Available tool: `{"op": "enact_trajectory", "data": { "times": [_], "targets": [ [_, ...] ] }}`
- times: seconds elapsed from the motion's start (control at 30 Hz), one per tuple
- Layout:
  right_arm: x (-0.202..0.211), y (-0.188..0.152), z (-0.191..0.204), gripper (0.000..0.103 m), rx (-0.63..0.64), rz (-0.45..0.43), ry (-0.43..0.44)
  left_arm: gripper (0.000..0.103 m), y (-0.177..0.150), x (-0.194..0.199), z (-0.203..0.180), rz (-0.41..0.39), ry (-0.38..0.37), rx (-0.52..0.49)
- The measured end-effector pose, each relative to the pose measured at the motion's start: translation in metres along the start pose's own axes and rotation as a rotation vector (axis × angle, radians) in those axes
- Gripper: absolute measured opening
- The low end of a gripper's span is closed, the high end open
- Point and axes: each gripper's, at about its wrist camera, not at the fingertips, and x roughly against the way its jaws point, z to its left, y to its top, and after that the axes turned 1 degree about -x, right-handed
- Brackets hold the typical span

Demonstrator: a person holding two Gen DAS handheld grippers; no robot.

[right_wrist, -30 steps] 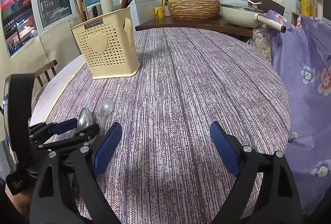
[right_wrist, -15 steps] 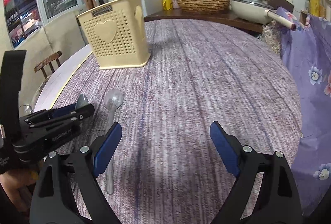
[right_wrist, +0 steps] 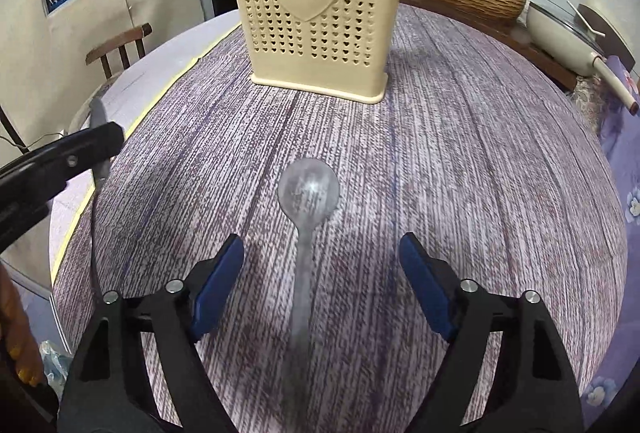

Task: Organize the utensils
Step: 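Grasp the larger metal spoon with the left tool while the right tool grasps the smaller spoon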

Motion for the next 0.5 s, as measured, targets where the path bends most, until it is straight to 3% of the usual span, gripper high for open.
{"op": "enact_trajectory", "data": {
  "times": [0.23,0.43,0.5],
  "targets": [
    [-0.018,0.016,0.004,0.064,-0.012,0.019,-0.013,0.038,0.011,0.004,0.004,-0.045,-0.013,-0.008],
    [-0.024,0.027,0.010,0.037,-0.008,0.013,-0.010,0.038,0.020,0.002,0.002,-0.082,-0.009,-0.020],
    [-0.024,0.029,0.009,0.037,-0.009,0.013,-0.003,0.038,0.022,0.002,0.000,-0.096,-0.002,-0.032]
  ]
}}
